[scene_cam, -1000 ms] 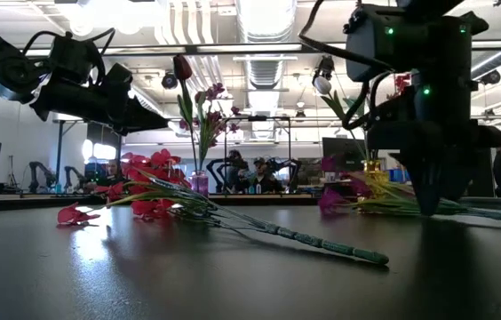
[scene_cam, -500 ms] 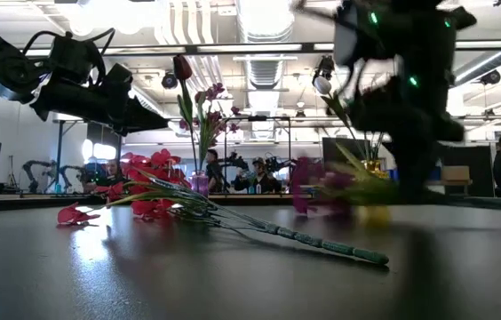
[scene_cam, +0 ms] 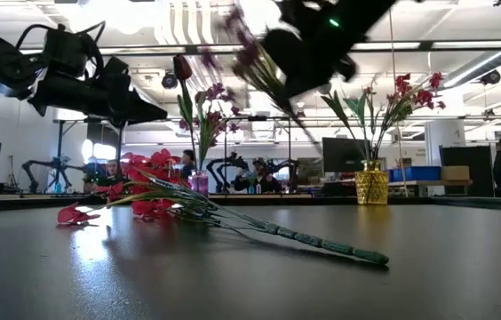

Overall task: Sort flowers into vase by color
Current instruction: Put the bouquet of purple flowers into the purple vase

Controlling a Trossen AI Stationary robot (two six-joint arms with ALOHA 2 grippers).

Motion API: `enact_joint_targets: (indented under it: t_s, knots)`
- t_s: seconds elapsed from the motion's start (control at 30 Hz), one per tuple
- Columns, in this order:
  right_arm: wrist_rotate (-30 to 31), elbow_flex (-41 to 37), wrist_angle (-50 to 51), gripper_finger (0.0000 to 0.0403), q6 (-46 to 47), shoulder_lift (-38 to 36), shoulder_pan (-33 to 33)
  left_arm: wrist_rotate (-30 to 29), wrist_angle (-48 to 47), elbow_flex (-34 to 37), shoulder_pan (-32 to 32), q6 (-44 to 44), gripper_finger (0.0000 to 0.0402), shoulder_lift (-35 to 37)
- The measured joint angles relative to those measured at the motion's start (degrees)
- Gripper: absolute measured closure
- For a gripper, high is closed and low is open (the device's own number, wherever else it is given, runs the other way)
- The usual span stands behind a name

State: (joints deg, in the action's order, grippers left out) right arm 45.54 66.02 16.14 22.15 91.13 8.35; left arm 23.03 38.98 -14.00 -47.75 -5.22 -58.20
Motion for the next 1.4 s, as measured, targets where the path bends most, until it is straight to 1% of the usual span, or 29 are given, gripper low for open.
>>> enact_joint_targets:
  t_s: [0.13,0.23,0.3,0.37,0.5,0.7,0.77,0.87,0.93,1.17,1.4]
  knots:
    - [0.65,-1.30,-21.55,0.0390,-17.11,0.00,-2.23,0.00,0.00,0.00,0.00,0.01,0.0359,1.70]
    - [-0.23,-2.57,-35.78,0.0390,-28.43,0.00,-4.79,0.00,0.01,0.00,0.00,0.01,0.0359,2.40]
    - [-3.73,-2.80,-43.12,0.0390,-32.97,0.00,-7.20,0.00,0.01,0.00,0.00,0.01,0.0359,2.53]
    - [-9.30,-2.75,-47.56,0.0390,-35.42,0.00,-10.16,0.00,0.00,0.00,0.00,0.01,0.0359,2.54]
    - [-21.75,-1.41,-48.50,0.0390,-34.55,0.00,-17.08,0.00,0.00,0.00,0.00,-0.01,0.0359,2.44]
    - [-42.75,1.17,-48.55,0.0390,-32.63,1.81,-26.94,0.00,0.04,0.00,0.00,-0.01,0.0359,2.46]
    - [-48.33,2.57,-48.90,0.0390,-32.70,3.39,-29.22,0.02,0.33,0.00,0.00,-0.01,0.0359,2.41]
    - [-54.96,4.91,-51.43,0.0390,-33.67,6.95,-31.49,0.02,0.57,0.00,0.00,-0.08,0.0359,2.43]
    - [-57.25,7.25,-51.54,0.0390,-34.92,9.59,-32.26,0.02,0.63,0.00,0.02,-0.10,0.0359,2.43]
    - [-57.87,16.89,-51.47,0.0390,-38.19,19.13,-34.05,0.02,0.60,0.00,0.02,-0.06,0.0359,2.19]
    - [-63.56,24.95,-51.66,0.0390,-34.94,26.31,-37.02,0.02,0.53,0.00,0.02,-0.23,0.0359,2.17]
